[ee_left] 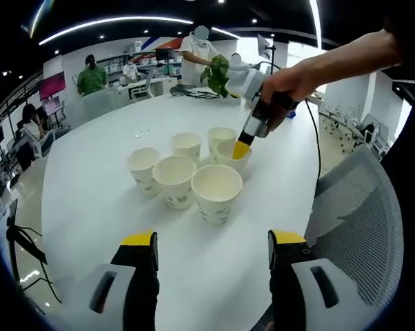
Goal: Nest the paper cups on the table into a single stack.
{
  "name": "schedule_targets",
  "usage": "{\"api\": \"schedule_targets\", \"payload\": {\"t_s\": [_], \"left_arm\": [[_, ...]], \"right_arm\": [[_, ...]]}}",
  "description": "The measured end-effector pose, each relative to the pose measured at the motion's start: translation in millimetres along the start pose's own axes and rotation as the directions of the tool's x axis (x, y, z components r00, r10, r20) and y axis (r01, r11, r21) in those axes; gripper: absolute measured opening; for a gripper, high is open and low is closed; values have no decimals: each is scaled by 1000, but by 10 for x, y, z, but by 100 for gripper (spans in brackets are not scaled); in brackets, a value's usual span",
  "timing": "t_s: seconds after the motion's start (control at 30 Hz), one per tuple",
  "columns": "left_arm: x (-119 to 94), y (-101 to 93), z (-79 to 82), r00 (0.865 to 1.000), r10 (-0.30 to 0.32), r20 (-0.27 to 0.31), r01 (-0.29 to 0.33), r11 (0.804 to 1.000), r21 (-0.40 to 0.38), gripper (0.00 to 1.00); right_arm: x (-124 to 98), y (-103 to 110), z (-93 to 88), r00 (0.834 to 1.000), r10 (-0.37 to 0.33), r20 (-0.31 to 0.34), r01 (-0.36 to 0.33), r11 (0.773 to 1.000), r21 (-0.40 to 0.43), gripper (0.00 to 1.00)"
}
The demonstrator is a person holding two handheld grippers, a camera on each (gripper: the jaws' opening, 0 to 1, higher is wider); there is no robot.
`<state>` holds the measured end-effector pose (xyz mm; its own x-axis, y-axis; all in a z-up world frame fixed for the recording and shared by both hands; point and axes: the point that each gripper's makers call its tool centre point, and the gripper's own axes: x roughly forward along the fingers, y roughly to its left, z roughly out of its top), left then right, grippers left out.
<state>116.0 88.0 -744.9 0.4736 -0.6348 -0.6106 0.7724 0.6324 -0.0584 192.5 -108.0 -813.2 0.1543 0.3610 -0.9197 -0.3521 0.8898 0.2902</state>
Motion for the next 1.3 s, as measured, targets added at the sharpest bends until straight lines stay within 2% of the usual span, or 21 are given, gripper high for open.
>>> {"api": "schedule_targets", "payload": {"t_s": [0.2,0.23,0.37,0.6,0.73,0.9,1.1,1.3], "left_arm": [[-10,5,-50,1000,1,-5,-1,1000,-3,63],[-38,-34,-20,1000,2,-5,-2,1000,-3,63],[-33,-13,-47,1000,2,-5,-2,1000,-4,62],[-37,-18,-57,1000,0,-8,0,1000,-3,62],[-40,-14,-70,1000,-1,-8,1,1000,-2,62],[-50,2,-81,1000,0,-10,0,1000,-3,62],[-58,-12,-76,1000,0,-10,0,1000,-3,61],[-42,7,-87,1000,-1,-9,1,1000,-1,61]], "right_arm": [[61,-30,-44,999,-19,-37,19,1000,0,29],[64,-29,-43,999,-18,-38,18,1000,5,27],[63,48,-106,998,-6,-56,6,1000,3,21],[101,35,-136,996,-27,-84,26,1000,-3,17],[129,-40,-107,994,-59,-90,57,998,-21,10],[127,-36,-120,993,-68,-94,66,998,-25,0],[103,-15,-161,992,-76,-102,72,997,-39,0],[116,-48,-126,992,-77,-102,72,996,-46,0]]}}
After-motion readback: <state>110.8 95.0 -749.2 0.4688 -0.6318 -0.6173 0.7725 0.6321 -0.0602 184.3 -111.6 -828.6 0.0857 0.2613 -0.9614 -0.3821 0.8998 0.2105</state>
